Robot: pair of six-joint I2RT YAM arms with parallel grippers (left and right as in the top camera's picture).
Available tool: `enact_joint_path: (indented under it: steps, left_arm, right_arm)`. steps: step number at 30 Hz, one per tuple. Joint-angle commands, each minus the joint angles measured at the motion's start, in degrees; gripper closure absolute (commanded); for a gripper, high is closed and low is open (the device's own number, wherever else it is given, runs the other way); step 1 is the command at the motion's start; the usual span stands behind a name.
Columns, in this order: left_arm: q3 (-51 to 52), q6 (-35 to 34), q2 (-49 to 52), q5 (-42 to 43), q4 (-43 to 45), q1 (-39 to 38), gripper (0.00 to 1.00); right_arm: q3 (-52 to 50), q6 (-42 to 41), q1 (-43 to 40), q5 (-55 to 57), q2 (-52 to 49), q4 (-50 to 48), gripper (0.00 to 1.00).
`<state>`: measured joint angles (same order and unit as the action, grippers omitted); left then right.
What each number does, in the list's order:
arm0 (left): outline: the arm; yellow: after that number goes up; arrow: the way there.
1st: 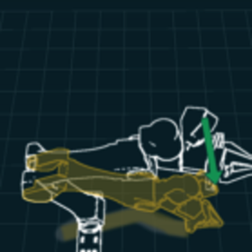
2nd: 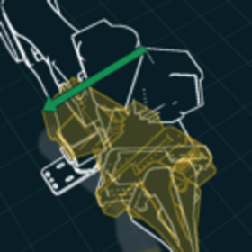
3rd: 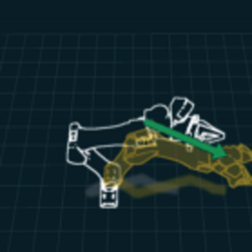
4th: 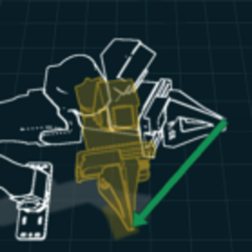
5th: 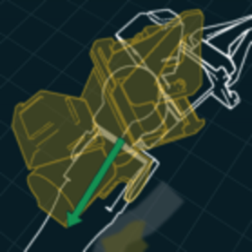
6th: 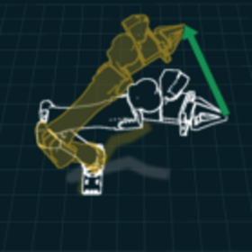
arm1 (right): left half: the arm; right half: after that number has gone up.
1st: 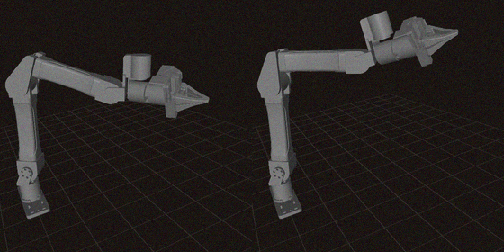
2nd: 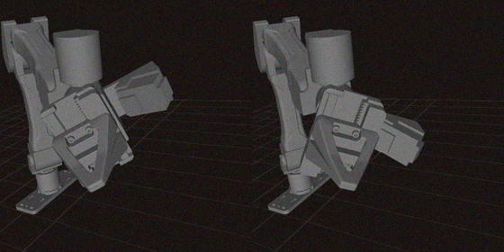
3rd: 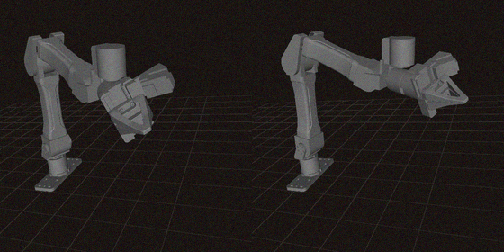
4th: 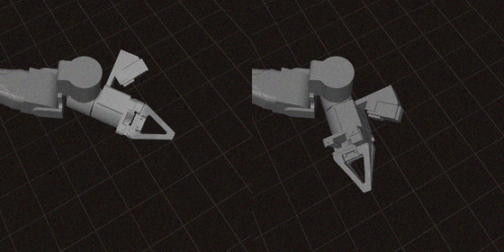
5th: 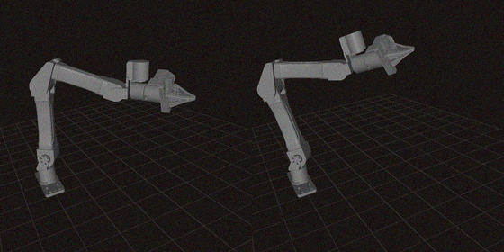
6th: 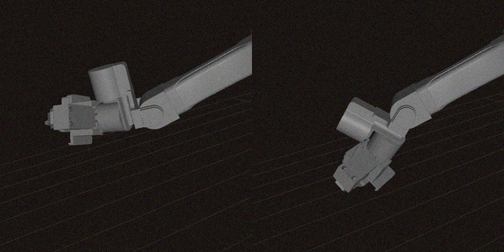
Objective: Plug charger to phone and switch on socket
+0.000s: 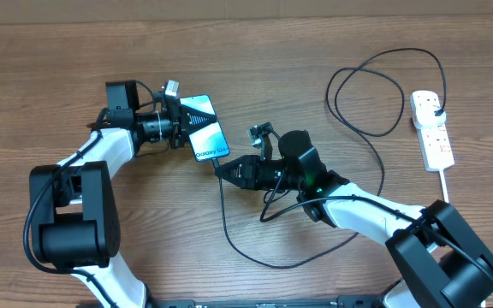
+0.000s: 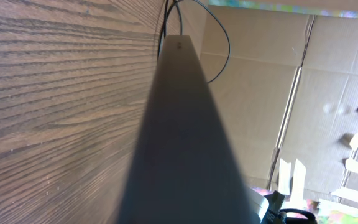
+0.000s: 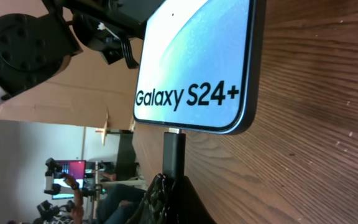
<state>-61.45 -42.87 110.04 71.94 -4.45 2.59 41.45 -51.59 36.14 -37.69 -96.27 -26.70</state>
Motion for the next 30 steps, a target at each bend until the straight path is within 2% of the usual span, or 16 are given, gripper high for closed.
enact_joint_path:
  steps: [1, 10, 17, 19, 23, 30]
  left_arm:
    - [1.2, 0.79, -1.73, 7.56, -0.98, -2.62, 0.96]
    - [1.22, 3.1, -1.73, 4.17, 1.29, -2.64, 0.96]
    - [1.22, 9.11, -1.73, 12.22, 1.29, -2.64, 0.96]
    - [1.2, 9.07, -1.73, 14.86, 1.55, -2.64, 0.96]
    - [1.2, 8.96, -1.73, 15.08, 1.16, -2.64, 0.96]
    - [1.22, 5.29, -1.73, 14.88, -4.72, -2.67, 0.96]
  right_arm:
    - [1.75, 2.54, -1.46, 10.45, 1.11, 0.44, 0.96]
    - [1.75, 3.72, -1.44, 10.69, 1.11, 2.86, 0.96]
    - [1.79, 3.63, -1.51, 10.71, 1.11, 2.84, 0.96]
    - [1.81, 3.39, -1.51, 10.71, 1.11, 2.82, 0.96]
    - [1.81, 3.41, -1.51, 10.71, 1.11, 1.88, 0.96]
    - [1.81, 3.43, -1.51, 10.91, 1.11, -0.63, 0.97]
